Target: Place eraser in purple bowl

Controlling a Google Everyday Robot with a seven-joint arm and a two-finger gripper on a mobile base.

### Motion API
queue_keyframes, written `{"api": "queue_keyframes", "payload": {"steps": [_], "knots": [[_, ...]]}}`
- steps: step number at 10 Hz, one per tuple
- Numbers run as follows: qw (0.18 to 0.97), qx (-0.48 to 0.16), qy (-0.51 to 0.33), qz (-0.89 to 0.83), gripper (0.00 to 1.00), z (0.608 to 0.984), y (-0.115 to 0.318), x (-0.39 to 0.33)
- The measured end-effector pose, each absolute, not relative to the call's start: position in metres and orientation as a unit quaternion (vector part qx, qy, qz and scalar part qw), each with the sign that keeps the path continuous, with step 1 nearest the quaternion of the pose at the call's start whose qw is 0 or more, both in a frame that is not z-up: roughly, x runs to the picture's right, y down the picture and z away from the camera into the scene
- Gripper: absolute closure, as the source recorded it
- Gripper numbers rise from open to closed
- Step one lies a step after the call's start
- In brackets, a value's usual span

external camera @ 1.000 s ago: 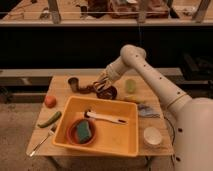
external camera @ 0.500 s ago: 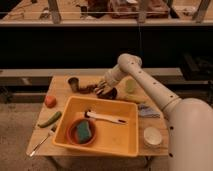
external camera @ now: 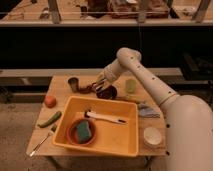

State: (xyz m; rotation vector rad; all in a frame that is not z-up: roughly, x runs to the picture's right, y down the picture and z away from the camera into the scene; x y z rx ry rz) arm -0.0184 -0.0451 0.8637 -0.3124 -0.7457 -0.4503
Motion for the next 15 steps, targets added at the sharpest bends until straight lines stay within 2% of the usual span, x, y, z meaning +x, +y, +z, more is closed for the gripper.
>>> {"api": "queue_keyframes", "payload": {"steps": [4, 5, 10, 11, 12, 15], "knots": [[0.894, -0.152, -0.364, -0.214, 1.0, 0.8636, -0.0452, -0.0141], [0.893, -0.155, -0.365, -0.212, 0.95, 0.8635, -0.0453, -0.0131], [0.888, -0.161, -0.376, -0.21, 0.45, 0.8589, -0.0475, -0.0174], [0.886, -0.161, -0.379, -0.212, 0.38, 0.8582, -0.0482, -0.0205], [0.886, -0.161, -0.379, -0.212, 0.34, 0.8581, -0.0481, -0.0219], [0.886, -0.161, -0.379, -0.212, 0.33, 0.858, -0.0481, -0.0201]]}}
